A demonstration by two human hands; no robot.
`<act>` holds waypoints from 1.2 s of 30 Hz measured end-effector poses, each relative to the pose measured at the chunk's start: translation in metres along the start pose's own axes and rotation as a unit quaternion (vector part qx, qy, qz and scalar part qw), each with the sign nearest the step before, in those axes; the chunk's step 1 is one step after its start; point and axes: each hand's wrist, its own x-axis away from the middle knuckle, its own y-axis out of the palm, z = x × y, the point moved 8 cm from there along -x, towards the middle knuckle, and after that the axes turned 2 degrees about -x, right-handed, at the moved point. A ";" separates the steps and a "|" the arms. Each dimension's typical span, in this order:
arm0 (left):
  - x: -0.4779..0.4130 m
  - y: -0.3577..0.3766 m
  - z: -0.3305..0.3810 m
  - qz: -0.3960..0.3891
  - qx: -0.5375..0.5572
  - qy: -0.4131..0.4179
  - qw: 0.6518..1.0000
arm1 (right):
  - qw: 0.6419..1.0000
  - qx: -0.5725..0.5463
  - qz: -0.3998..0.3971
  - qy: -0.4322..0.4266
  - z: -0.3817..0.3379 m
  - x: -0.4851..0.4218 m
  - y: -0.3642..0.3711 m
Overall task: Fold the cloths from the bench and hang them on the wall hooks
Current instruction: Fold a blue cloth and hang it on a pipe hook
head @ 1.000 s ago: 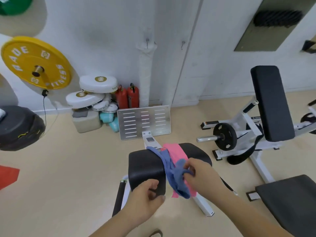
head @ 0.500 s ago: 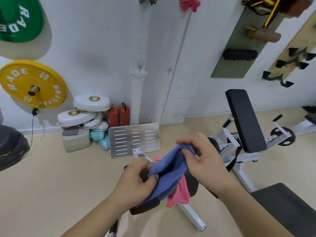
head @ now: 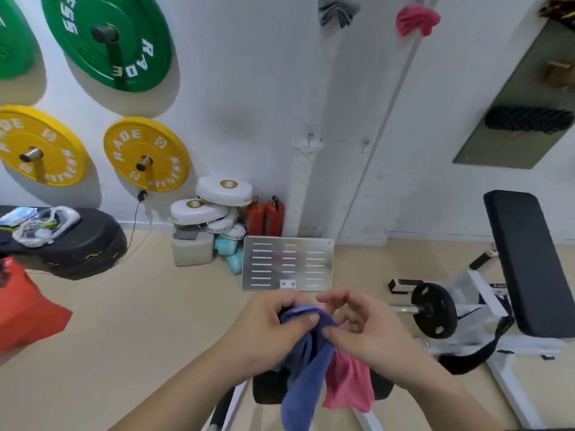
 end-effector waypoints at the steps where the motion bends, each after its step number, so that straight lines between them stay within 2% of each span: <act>1: -0.008 0.008 0.001 -0.001 -0.011 -0.005 1.000 | 1.000 0.018 -0.013 0.011 0.015 -0.003 -0.005; 4: -0.038 0.033 0.010 0.005 -0.030 -0.009 0.999 | 0.995 0.087 -0.009 0.045 0.065 -0.016 -0.030; 7: -0.078 0.047 0.019 0.028 -0.051 -0.003 0.998 | 0.991 0.110 0.009 0.077 0.106 -0.038 -0.067; 12: -0.143 0.013 0.034 0.154 -0.074 -0.027 0.985 | 0.983 0.125 0.075 0.113 0.109 -0.084 -0.141; 14: -0.161 -0.012 0.052 0.203 -0.076 -0.021 0.976 | 0.985 0.117 0.094 0.084 0.077 -0.104 -0.170; 17: -0.175 -0.047 0.089 0.269 -0.076 0.006 0.960 | 0.983 0.143 0.114 -0.023 0.005 -0.124 -0.214; 20: -0.172 -0.065 0.121 0.288 -0.069 0.038 0.954 | 0.983 0.086 0.137 -0.090 -0.042 -0.125 -0.243; 23: -0.154 -0.068 0.127 0.294 -0.063 0.047 0.952 | 0.986 0.017 0.118 -0.119 -0.055 -0.107 -0.249; 26: -0.132 -0.059 0.101 0.295 -0.054 0.015 0.954 | 0.990 -0.028 0.091 -0.100 -0.033 -0.088 -0.242; 30: -0.095 -0.041 0.033 0.310 -0.021 -0.055 0.949 | 0.995 -0.060 0.074 -0.038 0.038 -0.069 -0.226; 36: -0.024 0.009 -0.078 0.228 -0.063 -0.147 0.961 | 0.997 -0.012 -0.047 0.058 0.148 -0.028 -0.166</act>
